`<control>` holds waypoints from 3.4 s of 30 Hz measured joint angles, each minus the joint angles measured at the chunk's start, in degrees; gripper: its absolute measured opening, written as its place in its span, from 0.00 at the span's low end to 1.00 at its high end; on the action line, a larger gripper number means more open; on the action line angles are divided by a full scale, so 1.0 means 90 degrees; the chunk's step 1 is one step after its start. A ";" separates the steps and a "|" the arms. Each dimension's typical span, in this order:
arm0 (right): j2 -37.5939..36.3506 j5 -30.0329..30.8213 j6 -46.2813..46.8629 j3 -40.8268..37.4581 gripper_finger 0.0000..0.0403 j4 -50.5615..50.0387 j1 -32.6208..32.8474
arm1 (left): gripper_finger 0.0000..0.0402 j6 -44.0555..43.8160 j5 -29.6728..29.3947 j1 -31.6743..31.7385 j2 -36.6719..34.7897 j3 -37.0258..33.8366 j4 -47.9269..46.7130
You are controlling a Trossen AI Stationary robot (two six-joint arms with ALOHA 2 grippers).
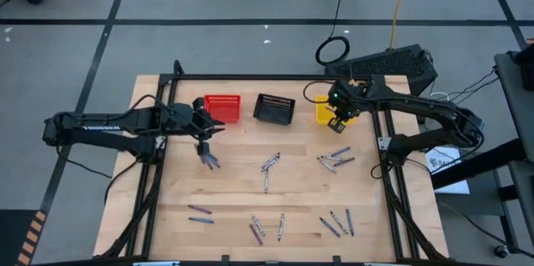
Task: Sort crayons
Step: Put the violet crayon into the yellow bin, then put the gray crayon into the red bin
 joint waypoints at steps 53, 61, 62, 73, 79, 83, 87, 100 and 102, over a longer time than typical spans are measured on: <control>0.0034 0.0851 0.0111 0.0000 0.18 0.0366 0.0016 | 0.20 -0.2275 0.1048 -0.0480 0.2523 0.0007 0.1889; 0.0034 0.0849 -0.0046 0.0000 0.18 0.0337 0.0016 | 0.20 -0.2018 0.1098 -0.0867 0.3386 0.0585 0.1846; 0.0034 0.0849 -0.0046 0.0000 0.18 0.0317 0.0016 | 0.20 -0.2019 0.1094 -0.0906 0.3492 0.0691 0.1825; 0.0032 0.0847 0.0073 0.0000 0.18 0.0192 0.0016 | 0.20 -0.2853 0.0246 -0.0944 0.4547 0.1586 0.1865; 0.0032 0.0846 0.0119 0.0000 0.18 0.0195 0.0016 | 0.20 -0.3181 0.0245 -0.0995 0.5122 0.1818 0.1911; 0.0032 0.0844 0.0170 0.0000 0.18 0.0197 0.0016 | 0.20 -0.3189 0.0245 -0.1013 0.5403 0.1993 0.2008; 0.0032 0.0844 0.0354 0.0000 0.18 0.0195 0.0016 | 0.20 -0.3467 0.0231 -0.1025 0.5538 0.2023 0.2056; 0.0032 0.0842 0.0454 0.0000 0.18 0.0198 0.0016 | 0.20 -0.3694 -0.0278 -0.1063 0.5790 0.2011 0.2064; 0.0032 0.0844 0.0454 0.0000 0.18 0.0200 0.0016 | 0.20 -0.3738 -0.0277 -0.1066 0.5917 0.2015 0.2267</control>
